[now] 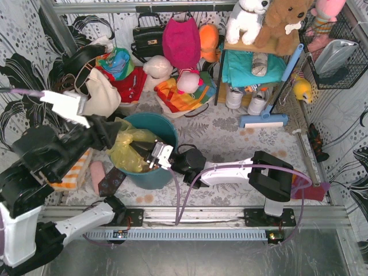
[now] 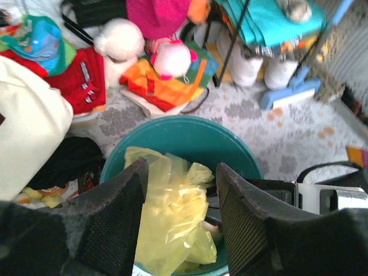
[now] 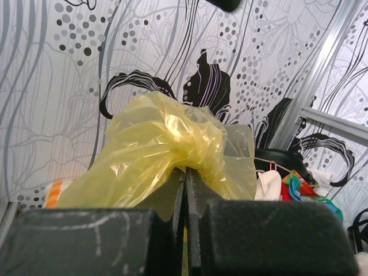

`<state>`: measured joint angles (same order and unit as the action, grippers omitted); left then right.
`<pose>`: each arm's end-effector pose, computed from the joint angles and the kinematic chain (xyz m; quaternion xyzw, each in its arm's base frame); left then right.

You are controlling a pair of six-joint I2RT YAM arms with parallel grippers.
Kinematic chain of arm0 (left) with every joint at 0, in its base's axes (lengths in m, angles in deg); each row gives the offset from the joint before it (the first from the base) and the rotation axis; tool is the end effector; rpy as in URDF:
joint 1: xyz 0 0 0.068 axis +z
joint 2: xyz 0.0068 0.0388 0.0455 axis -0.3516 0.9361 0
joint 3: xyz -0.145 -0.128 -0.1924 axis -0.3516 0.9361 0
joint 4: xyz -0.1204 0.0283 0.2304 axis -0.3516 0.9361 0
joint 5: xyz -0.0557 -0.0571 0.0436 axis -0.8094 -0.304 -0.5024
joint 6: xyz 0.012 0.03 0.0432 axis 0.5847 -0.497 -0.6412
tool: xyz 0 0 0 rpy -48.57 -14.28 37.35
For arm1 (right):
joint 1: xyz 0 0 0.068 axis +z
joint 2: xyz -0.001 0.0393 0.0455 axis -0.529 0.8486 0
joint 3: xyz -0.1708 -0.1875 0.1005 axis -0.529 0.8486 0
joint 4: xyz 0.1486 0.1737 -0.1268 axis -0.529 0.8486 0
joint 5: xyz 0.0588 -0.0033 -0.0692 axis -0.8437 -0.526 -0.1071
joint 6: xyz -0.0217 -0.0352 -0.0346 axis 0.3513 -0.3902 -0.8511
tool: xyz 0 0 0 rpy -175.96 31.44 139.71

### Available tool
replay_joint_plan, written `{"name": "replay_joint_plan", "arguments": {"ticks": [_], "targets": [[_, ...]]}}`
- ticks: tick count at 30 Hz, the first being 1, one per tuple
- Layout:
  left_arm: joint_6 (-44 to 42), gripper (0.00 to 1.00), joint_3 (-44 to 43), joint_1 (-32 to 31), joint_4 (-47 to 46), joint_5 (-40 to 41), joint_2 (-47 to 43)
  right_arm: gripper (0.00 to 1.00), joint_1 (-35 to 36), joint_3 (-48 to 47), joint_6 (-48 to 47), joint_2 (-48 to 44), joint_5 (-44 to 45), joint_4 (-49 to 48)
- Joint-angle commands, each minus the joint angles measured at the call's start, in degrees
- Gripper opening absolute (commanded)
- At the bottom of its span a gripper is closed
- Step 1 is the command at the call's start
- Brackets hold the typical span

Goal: Tie the trash bag

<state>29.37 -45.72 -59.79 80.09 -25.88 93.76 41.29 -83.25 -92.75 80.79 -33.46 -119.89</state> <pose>0.0448 -0.0236 0.5219 0.1166 0.7436 -0.1581 0.6391 0.1109 0.3729 0.3213 -0.3310 0.2819 0.4036 0.8050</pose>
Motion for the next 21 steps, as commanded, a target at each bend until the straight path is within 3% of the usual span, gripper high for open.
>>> {"name": "replay_joint_plan", "arguments": {"ticks": [1,12,15,21], "targets": [[-5.5,0.58,-3.3,-0.5,5.3,-3.7,6.3,0.00,0.3,1.0,-1.6,-0.7,-1.0,-1.6],[-2.9,0.57,-1.9,0.6,5.1,-10.3,11.9,0.02,0.3,1.8,-1.9,-1.8,0.7,-0.5],[-1.9,0.56,-3.1,4.9,6.5,-11.6,13.6,0.07,0.3,2.6,-2.9,-2.3,1.0,-0.2],[-0.2,0.52,3.3,13.8,2.6,-18.5,13.5,0.07,0.2,3.7,-5.4,-3.7,4.2,2.0]]}}
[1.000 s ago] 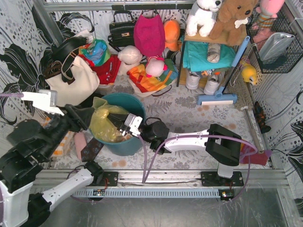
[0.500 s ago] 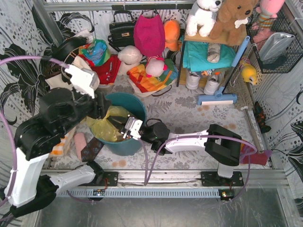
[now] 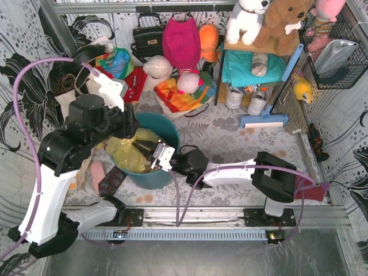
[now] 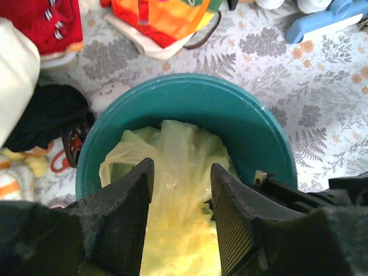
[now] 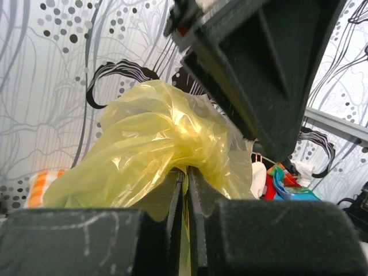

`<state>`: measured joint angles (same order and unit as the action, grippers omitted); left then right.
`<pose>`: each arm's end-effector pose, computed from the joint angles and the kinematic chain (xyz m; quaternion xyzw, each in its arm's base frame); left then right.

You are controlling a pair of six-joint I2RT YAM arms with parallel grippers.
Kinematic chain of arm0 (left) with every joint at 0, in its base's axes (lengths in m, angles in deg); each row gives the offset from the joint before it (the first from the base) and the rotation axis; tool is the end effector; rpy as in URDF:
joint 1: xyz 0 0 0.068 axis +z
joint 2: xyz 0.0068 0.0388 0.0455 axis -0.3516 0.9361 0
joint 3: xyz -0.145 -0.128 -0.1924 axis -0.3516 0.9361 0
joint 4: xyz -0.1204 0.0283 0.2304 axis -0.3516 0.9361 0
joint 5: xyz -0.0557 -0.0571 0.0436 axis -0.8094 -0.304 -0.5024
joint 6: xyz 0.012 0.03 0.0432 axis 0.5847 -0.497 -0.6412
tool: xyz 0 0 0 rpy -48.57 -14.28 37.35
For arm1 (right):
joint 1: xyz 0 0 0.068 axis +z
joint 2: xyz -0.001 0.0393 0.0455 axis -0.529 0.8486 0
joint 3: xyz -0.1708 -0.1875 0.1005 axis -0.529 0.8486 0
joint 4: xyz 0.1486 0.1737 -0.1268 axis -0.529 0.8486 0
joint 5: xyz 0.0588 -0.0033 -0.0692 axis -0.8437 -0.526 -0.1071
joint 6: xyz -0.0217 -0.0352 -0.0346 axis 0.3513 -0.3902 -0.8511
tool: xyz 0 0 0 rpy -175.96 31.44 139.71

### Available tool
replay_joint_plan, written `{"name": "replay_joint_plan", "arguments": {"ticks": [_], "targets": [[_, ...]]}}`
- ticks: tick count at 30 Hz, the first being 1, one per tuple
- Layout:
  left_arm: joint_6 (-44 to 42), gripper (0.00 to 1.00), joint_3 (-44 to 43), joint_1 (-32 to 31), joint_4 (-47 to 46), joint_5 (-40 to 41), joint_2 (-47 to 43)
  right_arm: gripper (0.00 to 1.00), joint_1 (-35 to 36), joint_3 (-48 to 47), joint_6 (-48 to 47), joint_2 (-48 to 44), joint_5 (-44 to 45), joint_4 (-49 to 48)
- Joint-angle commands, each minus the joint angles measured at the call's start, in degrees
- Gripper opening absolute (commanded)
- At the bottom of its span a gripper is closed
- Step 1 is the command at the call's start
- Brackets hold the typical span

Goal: Tie the trash bag

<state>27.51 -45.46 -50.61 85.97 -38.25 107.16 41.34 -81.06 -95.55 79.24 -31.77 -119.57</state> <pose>0.1231 -0.0683 0.4921 0.1653 0.8385 -0.1300 0.5027 0.1095 0.3659 0.3190 -0.3348 0.2886 0.3769 0.8140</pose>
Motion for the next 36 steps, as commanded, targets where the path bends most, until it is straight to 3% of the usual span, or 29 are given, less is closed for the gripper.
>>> {"name": "replay_joint_plan", "arguments": {"ticks": [1,4,7,12,15,22,30,33,36], "targets": [[1.7,0.52,4.0,6.2,-4.4,-7.7,-0.3,0.07,0.1,1.6,-2.8,-2.5,2.7,2.2],[1.8,0.51,6.2,11.6,-8.2,-12.9,-1.9,0.07,0.1,1.5,-4.5,-3.3,3.2,4.7],[1.7,0.51,8.1,16.1,-10.5,-13.2,-2.9,0.07,-0.2,1.1,-5.4,-4.0,3.5,6.9],[3.8,0.55,13.8,22.7,-16.1,-4.7,-5.5,0.07,-0.6,-1.0,-6.3,-4.5,3.0,10.4],[5.4,0.57,16.1,24.7,-18.8,1.2,-7.8,0.08,-0.5,-1.8,-6.5,-4.6,3.0,11.4],[7.2,0.57,17.9,27.3,-20.8,4.3,-9.8,0.08,-0.6,-2.1,-6.5,-4.7,3.5,12.5],[7.9,0.58,13.8,27.5,-20.8,9.6,-9.3,0.08,-0.6,-2.4,-6.5,-5.2,3.9,13.9],[8.8,0.62,19.5,28.0,-20.5,10.7,-10.6,0.08,-0.6,-2.5,-6.8,-5.5,4.1,14.5],[10.7,0.63,26.1,30.8,-20.4,5.5,-12.0,0.08,-0.6,-2.5,-7.0,-5.8,4.3,14.9]]}}
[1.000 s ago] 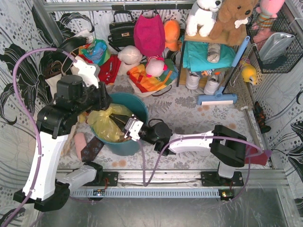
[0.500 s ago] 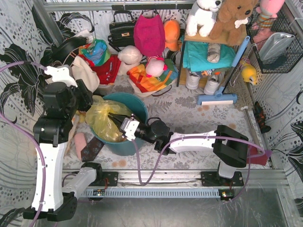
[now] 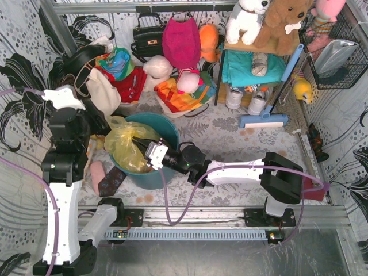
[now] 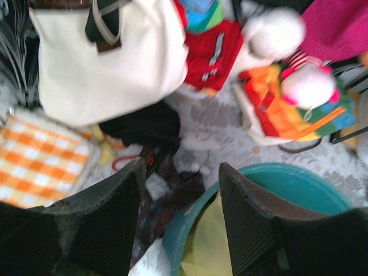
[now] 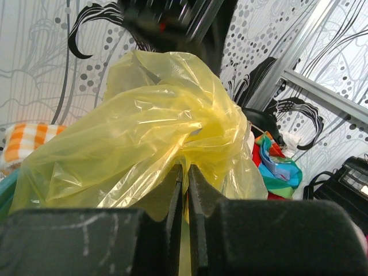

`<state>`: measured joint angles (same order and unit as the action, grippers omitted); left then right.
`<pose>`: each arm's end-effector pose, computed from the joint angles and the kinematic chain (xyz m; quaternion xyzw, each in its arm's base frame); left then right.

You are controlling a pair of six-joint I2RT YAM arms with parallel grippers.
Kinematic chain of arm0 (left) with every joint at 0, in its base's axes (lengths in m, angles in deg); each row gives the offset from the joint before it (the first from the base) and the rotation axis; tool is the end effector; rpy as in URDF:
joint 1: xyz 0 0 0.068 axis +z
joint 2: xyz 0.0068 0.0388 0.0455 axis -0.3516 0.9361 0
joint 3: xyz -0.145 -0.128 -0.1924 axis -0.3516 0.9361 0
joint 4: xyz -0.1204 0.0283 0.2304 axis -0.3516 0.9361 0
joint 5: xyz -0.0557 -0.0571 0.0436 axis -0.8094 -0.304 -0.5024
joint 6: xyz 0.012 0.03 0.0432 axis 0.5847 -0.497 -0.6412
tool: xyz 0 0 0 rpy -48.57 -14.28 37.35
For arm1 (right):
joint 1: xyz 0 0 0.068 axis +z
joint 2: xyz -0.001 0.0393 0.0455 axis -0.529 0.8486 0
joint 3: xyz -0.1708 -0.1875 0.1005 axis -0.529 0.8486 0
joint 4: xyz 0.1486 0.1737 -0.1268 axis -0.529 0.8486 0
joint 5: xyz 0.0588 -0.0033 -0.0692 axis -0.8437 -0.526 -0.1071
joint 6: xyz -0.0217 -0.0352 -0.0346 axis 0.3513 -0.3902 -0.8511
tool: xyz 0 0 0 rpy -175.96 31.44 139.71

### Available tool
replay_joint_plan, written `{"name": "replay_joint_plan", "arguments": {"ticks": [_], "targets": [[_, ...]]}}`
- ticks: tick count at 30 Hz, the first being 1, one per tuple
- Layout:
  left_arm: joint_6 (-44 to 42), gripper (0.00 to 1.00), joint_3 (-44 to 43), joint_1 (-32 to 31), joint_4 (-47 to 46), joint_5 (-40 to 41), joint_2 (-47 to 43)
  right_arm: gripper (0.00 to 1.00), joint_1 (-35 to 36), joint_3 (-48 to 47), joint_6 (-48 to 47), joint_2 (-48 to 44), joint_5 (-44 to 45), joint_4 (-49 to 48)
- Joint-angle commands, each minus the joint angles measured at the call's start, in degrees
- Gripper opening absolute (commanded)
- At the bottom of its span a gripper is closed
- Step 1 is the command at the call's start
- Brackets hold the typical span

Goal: Tie the trash bag

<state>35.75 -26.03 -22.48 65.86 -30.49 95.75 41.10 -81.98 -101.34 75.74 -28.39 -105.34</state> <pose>0.1323 0.0028 0.4599 -0.1419 0.7811 -0.0013 0.6081 0.1138 0.3674 0.3234 -0.3910 0.3387 0.3046 0.7998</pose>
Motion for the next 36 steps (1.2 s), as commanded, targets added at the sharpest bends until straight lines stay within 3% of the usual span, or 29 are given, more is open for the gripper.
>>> {"name": "replay_joint_plan", "arguments": {"ticks": [1,7,16,24,28,36], "targets": [[3.3,0.63,8.8,3.8,-0.4,-4.6,-1.0,0.08,-0.4,-1.6,-1.2,-2.3,0.9,0.8],[6.7,0.62,18.6,9.7,-2.9,-19.6,-2.5,0.08,-0.4,-1.1,-0.9,-3.0,0.9,1.2],[9.0,0.43,24.3,10.1,-6.0,-31.1,-2.6,0.08,-0.4,-0.7,-1.2,-4.2,1.7,1.5],[16.4,0.39,30.4,9.5,-13.1,-41.5,-4.9,0.08,-0.6,3.3,-2.5,-8.3,6.3,3.0],[20.8,0.39,32.9,4.3,-17.0,-39.0,-5.9,0.07,-1.0,6.9,-2.2,-12.0,7.8,4.8],[30.0,0.38,36.5,-14.8,-24.6,-24.5,-6.0,0.07,-6.1,13.2,0.9,-24.1,2.7,14.9]]}}
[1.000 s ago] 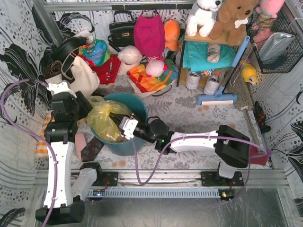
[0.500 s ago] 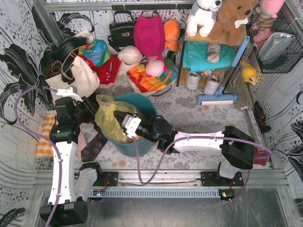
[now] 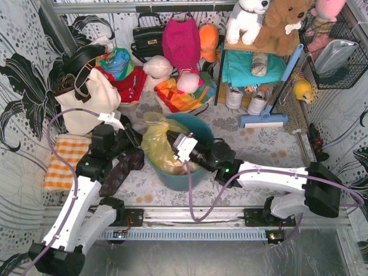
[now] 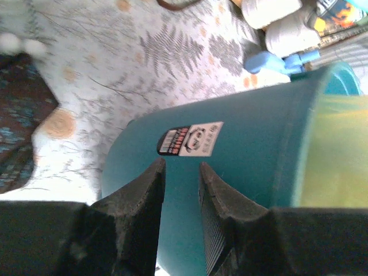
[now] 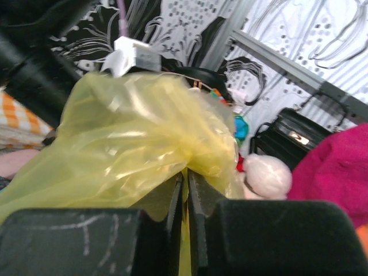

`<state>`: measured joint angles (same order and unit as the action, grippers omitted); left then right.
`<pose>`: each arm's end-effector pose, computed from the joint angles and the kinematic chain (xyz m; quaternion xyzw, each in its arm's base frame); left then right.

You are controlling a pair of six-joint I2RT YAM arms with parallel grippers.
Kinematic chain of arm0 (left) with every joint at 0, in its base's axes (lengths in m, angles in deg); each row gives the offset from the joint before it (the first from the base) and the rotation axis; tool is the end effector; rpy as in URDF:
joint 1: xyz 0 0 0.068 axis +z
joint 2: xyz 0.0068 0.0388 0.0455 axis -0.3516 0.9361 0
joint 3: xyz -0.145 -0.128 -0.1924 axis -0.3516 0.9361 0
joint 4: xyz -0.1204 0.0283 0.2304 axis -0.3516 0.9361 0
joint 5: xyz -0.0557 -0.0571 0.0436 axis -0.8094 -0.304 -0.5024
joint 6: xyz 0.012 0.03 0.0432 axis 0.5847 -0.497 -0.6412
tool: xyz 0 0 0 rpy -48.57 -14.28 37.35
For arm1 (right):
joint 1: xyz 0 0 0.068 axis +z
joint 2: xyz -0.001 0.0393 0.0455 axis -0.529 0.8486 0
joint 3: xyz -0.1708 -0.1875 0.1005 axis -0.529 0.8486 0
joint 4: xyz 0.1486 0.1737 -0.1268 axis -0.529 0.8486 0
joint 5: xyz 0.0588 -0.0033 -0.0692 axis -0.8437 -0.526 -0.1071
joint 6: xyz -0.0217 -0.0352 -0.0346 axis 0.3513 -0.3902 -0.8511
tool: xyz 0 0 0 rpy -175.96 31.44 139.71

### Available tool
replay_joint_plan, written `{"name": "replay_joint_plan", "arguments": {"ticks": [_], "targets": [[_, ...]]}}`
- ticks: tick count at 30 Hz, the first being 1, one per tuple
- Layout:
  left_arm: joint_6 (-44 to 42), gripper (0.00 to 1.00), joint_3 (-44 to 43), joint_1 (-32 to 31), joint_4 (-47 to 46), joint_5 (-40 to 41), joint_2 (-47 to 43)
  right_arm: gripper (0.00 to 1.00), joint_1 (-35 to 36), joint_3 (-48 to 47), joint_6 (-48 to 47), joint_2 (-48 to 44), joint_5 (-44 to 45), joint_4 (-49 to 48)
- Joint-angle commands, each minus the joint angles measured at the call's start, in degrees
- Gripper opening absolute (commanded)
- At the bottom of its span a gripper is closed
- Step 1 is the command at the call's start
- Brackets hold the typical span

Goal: Tie the trash bag

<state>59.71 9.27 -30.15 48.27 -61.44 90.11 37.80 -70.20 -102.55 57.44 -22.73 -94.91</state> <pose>0.1632 -0.0394 0.3088 -0.1194 0.8388 -0.3359 0.4115 0.1135 0.2925 0.3418 -0.3799 0.3949 0.2401 0.8013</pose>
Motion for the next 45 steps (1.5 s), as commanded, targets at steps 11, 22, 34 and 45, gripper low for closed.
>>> {"name": "replay_joint_plan", "arguments": {"ticks": [11,22,34,45], "targets": [[8.4,0.39,1.8,-16.5,-11.6,15.5,2.0,0.07,-8.8,-1.0,2.6,-9.1,-11.1,13.4],[-13.2,0.46,-24.9,-8.5,6.1,21.3,4.1,0.07,-8.8,2.0,5.8,-13.9,-15.3,18.2],[-21.9,0.50,-41.9,-8.6,9.3,-6.2,18.6,0.07,-8.7,2.6,7.9,-13.4,-15.0,11.4],[-23.0,0.48,-38.8,-9.2,9.3,-15.7,19.1,0.07,-8.7,4.7,11.7,-9.7,-10.7,-3.6]]}}
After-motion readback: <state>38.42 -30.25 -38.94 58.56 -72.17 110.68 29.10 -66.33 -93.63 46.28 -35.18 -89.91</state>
